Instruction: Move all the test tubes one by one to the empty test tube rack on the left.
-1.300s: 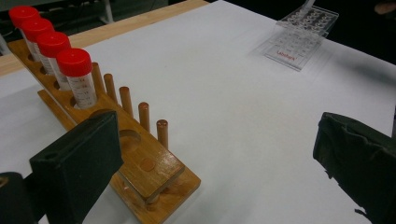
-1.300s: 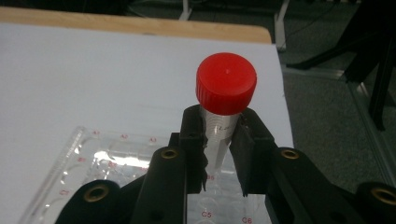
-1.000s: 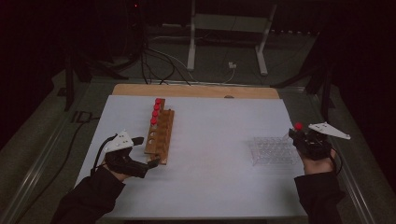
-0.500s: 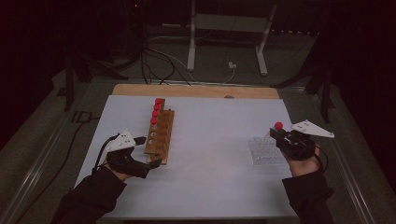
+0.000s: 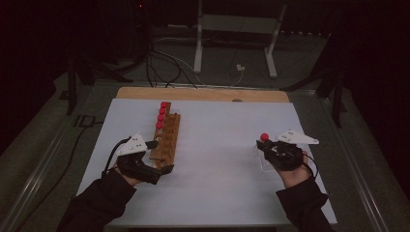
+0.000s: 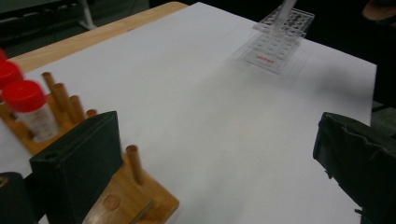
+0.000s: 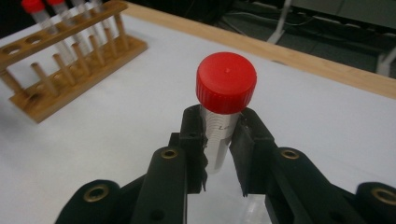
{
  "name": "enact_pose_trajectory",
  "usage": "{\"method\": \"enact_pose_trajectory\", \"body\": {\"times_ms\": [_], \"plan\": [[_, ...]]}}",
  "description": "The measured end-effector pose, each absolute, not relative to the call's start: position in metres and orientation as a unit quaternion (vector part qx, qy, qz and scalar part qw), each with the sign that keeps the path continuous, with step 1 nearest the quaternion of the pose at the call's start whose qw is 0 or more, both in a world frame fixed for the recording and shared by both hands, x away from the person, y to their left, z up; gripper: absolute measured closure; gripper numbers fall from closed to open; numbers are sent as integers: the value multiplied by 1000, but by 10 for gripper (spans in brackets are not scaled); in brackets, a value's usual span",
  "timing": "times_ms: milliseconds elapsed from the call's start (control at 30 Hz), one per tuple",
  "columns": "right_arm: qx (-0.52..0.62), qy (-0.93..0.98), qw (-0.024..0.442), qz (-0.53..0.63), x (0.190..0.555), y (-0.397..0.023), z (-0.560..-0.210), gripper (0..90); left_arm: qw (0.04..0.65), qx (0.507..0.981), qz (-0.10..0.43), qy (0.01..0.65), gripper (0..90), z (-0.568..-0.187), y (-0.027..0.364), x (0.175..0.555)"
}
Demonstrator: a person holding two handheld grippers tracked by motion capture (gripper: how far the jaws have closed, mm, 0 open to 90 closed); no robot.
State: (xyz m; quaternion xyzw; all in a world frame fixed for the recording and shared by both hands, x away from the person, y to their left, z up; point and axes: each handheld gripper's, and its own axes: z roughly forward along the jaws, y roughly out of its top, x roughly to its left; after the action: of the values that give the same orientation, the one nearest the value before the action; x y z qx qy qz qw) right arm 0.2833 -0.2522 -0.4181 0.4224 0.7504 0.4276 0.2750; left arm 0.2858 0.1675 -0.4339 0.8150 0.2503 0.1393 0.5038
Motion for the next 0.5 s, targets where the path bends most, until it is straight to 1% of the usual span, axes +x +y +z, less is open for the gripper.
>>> {"method": "enact_pose_trajectory", "body": {"times_ms": [500], "plan": [[368,798,228,420,276,-206,-438,742,513,823,120,212,20,-422,137,288]]}}
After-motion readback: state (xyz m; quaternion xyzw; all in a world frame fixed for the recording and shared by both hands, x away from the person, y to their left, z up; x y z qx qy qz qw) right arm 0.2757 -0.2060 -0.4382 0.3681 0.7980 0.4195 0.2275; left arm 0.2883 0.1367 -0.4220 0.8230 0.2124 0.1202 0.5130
